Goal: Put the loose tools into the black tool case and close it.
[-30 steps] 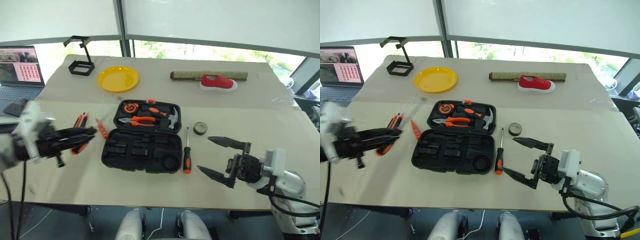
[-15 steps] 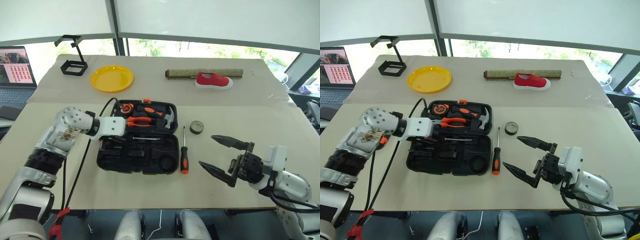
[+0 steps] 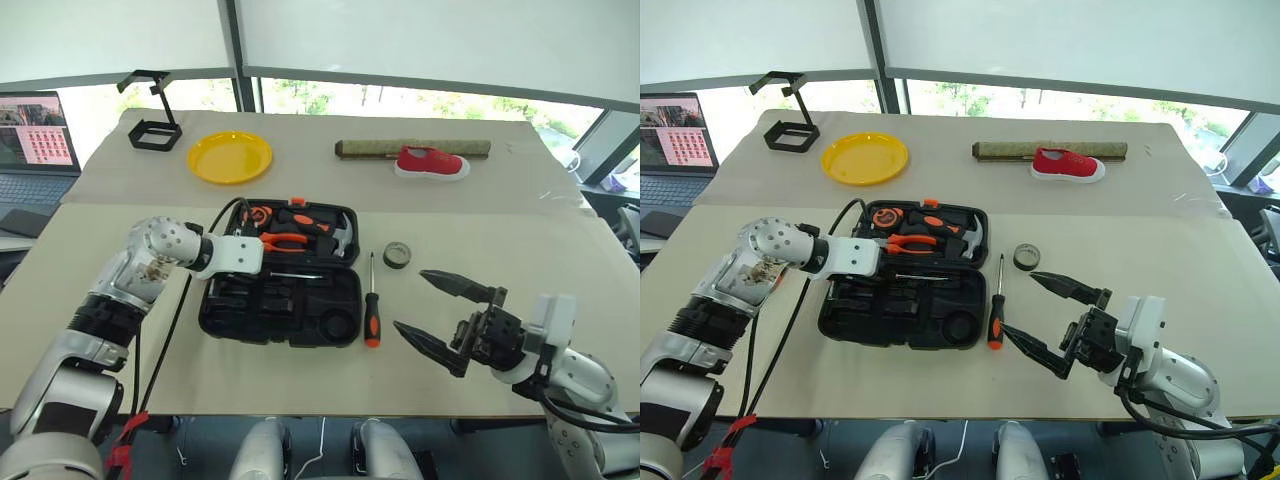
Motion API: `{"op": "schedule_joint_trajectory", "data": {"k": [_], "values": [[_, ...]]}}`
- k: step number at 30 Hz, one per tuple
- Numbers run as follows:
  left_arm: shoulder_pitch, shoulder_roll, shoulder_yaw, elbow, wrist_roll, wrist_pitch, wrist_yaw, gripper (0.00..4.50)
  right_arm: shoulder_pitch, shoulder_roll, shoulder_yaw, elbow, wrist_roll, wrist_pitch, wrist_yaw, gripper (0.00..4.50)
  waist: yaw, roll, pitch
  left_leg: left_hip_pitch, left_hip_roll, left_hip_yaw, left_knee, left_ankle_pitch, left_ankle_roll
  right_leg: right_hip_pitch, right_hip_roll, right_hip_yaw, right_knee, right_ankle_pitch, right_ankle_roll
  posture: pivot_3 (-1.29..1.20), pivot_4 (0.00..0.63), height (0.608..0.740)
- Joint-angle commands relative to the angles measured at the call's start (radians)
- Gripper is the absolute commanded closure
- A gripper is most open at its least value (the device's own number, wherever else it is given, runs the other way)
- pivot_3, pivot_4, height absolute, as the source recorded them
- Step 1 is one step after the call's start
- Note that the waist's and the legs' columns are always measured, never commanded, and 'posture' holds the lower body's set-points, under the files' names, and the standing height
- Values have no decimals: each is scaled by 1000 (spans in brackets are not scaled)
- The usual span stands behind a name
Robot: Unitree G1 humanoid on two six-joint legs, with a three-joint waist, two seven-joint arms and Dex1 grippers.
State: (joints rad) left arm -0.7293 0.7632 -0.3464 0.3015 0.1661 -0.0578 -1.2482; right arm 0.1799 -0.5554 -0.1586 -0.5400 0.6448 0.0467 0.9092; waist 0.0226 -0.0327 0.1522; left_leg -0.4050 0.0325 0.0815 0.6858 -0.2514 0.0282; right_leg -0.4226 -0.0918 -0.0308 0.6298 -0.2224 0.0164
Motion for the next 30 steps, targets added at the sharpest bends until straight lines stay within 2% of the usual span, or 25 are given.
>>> {"op": "schedule_joint_trajectory", "data": {"k": [1, 2, 4, 9, 12, 15, 17, 18, 21, 26, 30], "values": [[14, -12, 6, -58, -7, 45, -3, 3516, 1, 2, 11, -30, 25, 7, 11, 0, 1, 0, 0, 0, 0, 0, 0, 0, 0, 0, 0, 0, 0, 0, 0, 0, 150, 740], [21, -18, 14, -67, -23, 43, -3, 3067, 4, 4, 16, -29, 25, 8, 14, 0, 1, 0, 0, 0, 0, 0, 0, 0, 0, 0, 0, 0, 0, 0, 0, 0, 150, 740], [30, -33, 43, -85, -55, 48, 13, 2614, 10, 4, 24, -31, 26, 8, 18, 0, 3, 0, 0, 0, 0, 0, 0, 0, 1, 0, 0, 0, 0, 0, 0, 0, 150, 740], [54, -54, 184, -147, -201, 80, 34, 920, 33, 3, 25, -45, 35, 9, 18, 0, 16, 0, 0, -4, 1, -4, 7, -2, 3, 0, -1, -2, 0, 0, 1, 0, 150, 740], [85, -41, 239, -135, -250, 28, 37, 920, 55, 4, 25, -41, 35, 7, 25, 0, 9, 0, 0, -4, 1, -5, 9, -3, 5, 0, 0, 0, 0, 1, 2, 0, 150, 740], [103, -77, 285, -114, -319, 52, 56, 920, 62, 9, 31, -32, 30, 2, 29, 0, 1, 0, 0, -2, 1, -4, 9, -4, 6, 1, 0, 1, 1, 1, 2, 0, 150, 740], [130, -100, 296, -87, -356, 77, 51, 1471, 60, 14, 34, -20, 25, -3, 35, 0, -2, 0, 0, -2, 1, -4, 9, -4, 6, 1, 0, 1, 1, 1, 2, 0, 150, 740], [142, -110, 295, -71, -361, 93, 55, 1577, 58, 16, 34, -14, 22, -4, 37, 0, -3, 0, 0, -2, 1, -4, 9, -4, 6, 1, 0, 1, 1, 1, 2, 0, 150, 740], [158, -131, 287, -28, -347, 80, 76, 2764, 50, 20, 33, -3, 16, -5, 41, 0, -6, 0, 0, -2, 1, -3, 9, -4, 6, 1, 0, 1, 2, 1, 2, 0, 150, 740], [158, -165, 273, 31, -313, 74, 127, 4463, 39, 25, 33, 4, 8, -6, 36, 0, -7, 0, 0, -2, 1, -3, 9, -4, 6, 1, 0, 1, 2, 1, 2, 0, 150, 740], [159, -181, 245, 57, -292, 89, 140, 4463, 26, 31, 38, 5, 1, -2, 29, 0, -8, 0, 0, -2, 0, -3, 9, -4, 6, 1, 0, 2, 1, 2, 3, 0, 150, 740]]}}
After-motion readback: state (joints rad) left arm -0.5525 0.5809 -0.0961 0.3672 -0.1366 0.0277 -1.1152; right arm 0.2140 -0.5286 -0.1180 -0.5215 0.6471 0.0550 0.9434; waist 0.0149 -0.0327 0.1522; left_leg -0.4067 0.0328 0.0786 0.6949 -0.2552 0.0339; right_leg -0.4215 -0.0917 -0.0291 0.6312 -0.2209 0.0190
